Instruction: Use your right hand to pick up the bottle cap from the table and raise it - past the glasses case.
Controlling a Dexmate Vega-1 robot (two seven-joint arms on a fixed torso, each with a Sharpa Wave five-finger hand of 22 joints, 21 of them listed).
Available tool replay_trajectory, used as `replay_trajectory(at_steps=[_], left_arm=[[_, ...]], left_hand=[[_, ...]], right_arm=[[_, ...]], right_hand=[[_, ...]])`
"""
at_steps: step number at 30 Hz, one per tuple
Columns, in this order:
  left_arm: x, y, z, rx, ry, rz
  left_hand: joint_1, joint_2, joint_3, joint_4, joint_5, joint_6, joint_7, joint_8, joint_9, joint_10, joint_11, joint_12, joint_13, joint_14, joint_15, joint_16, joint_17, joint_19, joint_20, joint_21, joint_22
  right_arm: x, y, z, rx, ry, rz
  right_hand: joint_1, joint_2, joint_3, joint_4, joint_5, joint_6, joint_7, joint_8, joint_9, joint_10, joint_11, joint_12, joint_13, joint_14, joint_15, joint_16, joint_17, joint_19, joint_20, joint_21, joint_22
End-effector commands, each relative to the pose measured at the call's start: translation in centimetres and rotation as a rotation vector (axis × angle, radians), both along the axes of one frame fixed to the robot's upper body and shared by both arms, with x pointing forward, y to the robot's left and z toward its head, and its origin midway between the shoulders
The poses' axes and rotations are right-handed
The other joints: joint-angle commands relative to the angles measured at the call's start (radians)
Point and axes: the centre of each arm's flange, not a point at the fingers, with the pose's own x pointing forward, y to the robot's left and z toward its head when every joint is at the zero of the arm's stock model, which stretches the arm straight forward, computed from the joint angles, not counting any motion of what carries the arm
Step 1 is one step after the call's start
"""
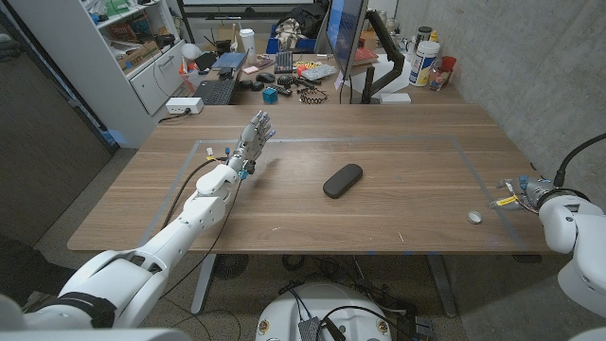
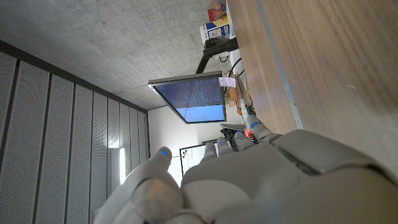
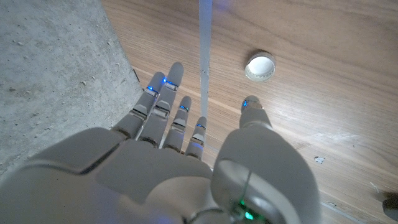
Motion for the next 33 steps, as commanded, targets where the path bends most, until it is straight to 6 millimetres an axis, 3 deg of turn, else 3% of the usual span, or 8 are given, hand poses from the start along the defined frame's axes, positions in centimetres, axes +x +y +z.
replay_trajectory(at_steps=[1,12,20,33], left_arm=[[0.0,-0.1,-0.2,-0.013,0.001,-0.008],[-0.1,0.2,-0.3,-0.019,0.0,-0.004],[-0.1,0.2,-0.3,-0.017,0.0,-0.004],[0.0,0.6,-0.3,-0.026,-0.001,-0.008]], left_hand=[[-0.01,0.058,-0.002,-0.003,0.007,-0.002,-0.006,0.003,0.003,0.002,0.002,0.0,0.005,-0.041,-0.065,0.004,0.005,-0.031,-0.097,-0.004,0.006],[-0.011,0.058,-0.004,-0.004,0.008,-0.001,-0.008,0.003,0.003,0.003,0.002,0.0,0.005,-0.041,-0.065,0.003,0.005,-0.03,-0.096,-0.006,0.006],[-0.011,0.058,-0.005,-0.004,0.008,-0.001,-0.008,0.003,0.003,0.003,0.002,0.0,0.005,-0.041,-0.066,0.003,0.005,-0.029,-0.095,-0.008,0.006],[-0.011,0.059,-0.007,-0.004,0.009,-0.001,-0.009,0.003,0.003,0.004,0.001,0.0,0.005,-0.041,-0.065,0.003,0.005,-0.029,-0.097,-0.011,0.006]], right_arm=[[0.5,0.7,-0.1,-0.01,0.042,-0.004],[0.9,1.6,-0.4,-0.032,0.055,0.008],[1.1,2.2,-0.7,-0.038,0.06,0.023],[1.8,3.5,-1.1,-0.057,0.085,0.042]], right_hand=[[0.013,-0.002,-0.011,-0.002,0.008,0.013,0.0,0.004,0.003,0.01,0.003,0.006,0.008,0.017,-0.128,0.023,0.017,0.003,-0.009,0.012,0.008],[0.048,0.008,-0.022,-0.002,0.016,0.032,0.0,0.006,0.005,0.007,0.004,-0.002,0.019,0.01,-0.13,0.071,0.06,0.005,-0.005,0.038,0.029],[0.072,-0.003,-0.046,0.0,0.021,0.062,0.0,0.01,0.005,0.056,-0.007,0.013,0.031,0.023,-0.14,0.129,0.103,0.011,-0.012,0.068,0.05],[0.097,-0.009,-0.063,-0.001,0.026,0.059,0.0,0.002,0.006,0.052,-0.009,0.008,0.041,0.026,-0.144,0.171,0.131,0.014,-0.016,0.092,0.068]])
